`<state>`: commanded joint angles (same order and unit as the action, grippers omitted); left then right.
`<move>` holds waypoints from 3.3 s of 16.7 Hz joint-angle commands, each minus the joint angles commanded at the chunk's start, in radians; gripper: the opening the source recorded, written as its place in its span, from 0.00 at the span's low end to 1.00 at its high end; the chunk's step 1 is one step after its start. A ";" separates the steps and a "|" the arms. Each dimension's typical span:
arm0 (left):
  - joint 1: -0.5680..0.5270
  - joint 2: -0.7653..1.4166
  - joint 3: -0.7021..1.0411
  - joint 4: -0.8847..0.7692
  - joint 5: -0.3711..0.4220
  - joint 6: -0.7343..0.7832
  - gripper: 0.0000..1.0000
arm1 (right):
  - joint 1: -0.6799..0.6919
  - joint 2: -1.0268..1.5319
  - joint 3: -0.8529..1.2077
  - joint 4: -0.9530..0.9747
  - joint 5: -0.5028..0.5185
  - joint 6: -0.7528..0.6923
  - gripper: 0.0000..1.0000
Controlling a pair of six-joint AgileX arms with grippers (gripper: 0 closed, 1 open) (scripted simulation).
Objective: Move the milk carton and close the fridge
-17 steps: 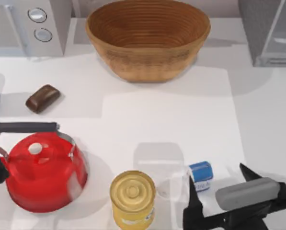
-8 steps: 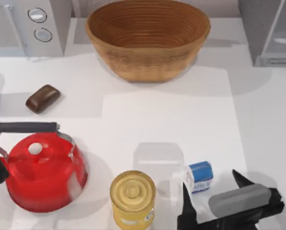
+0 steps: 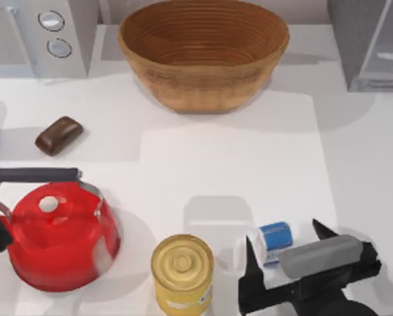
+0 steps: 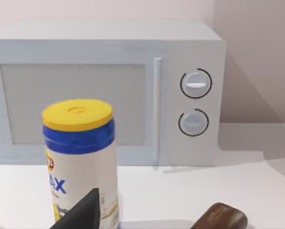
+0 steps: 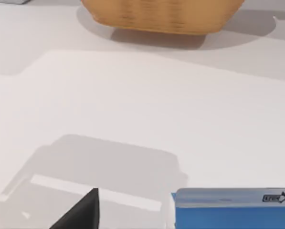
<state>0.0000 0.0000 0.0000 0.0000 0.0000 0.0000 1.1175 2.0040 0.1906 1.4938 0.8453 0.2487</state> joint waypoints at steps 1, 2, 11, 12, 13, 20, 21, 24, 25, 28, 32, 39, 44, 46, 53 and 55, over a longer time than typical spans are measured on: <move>0.000 0.000 0.000 0.000 0.000 0.000 1.00 | -0.020 0.018 0.015 0.010 -0.018 -0.009 1.00; 0.000 0.000 0.000 0.000 0.000 0.000 1.00 | -0.034 0.036 0.030 0.018 -0.032 -0.016 1.00; 0.000 0.000 0.000 0.000 0.000 0.000 1.00 | -0.047 0.060 0.054 0.026 -0.045 -0.024 0.70; 0.000 0.000 0.000 0.000 0.000 0.000 1.00 | -0.047 0.060 0.054 0.026 -0.045 -0.024 0.62; 0.000 0.000 0.000 0.000 0.000 0.000 1.00 | -0.047 0.060 0.054 0.026 -0.045 -0.024 0.55; 0.000 0.000 0.000 0.000 0.000 0.000 1.00 | -0.047 0.060 0.054 0.026 -0.045 -0.024 0.02; 0.000 0.000 0.000 0.000 0.000 0.000 1.00 | -0.047 0.060 0.054 0.026 -0.045 -0.024 0.00; 0.000 0.000 0.000 0.000 0.000 0.000 1.00 | -0.047 0.060 0.054 0.026 -0.045 -0.024 0.00; 0.000 0.000 0.000 0.000 0.000 0.000 1.00 | -0.047 0.060 0.054 0.026 -0.045 -0.024 0.00; 0.000 0.000 0.000 0.000 0.000 0.000 1.00 | -0.047 0.060 0.054 0.026 -0.045 -0.024 0.00; 0.000 0.000 0.000 0.000 0.000 0.000 1.00 | -0.054 0.035 0.033 0.005 -0.045 -0.026 0.00; 0.000 0.000 0.000 0.000 0.000 0.000 1.00 | -0.060 -0.142 0.016 -0.154 -0.045 -0.024 0.00; 0.000 0.000 0.000 0.000 0.000 0.000 1.00 | -0.045 -0.187 0.048 -0.215 -0.048 -0.023 0.00; 0.000 0.000 0.000 0.000 0.000 0.000 1.00 | -0.048 -0.184 0.045 -0.212 -0.048 -0.021 0.00; 0.000 0.000 0.000 0.000 0.000 0.000 1.00 | -0.240 -0.240 0.066 -0.239 -0.180 -0.058 0.00; 0.000 0.000 0.000 0.000 0.000 0.000 1.00 | -0.354 -0.273 0.082 -0.256 -0.261 -0.080 0.00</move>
<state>0.0000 0.0000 0.0000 0.0000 0.0000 0.0000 0.7640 1.7309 0.2728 1.2374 0.5844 0.1685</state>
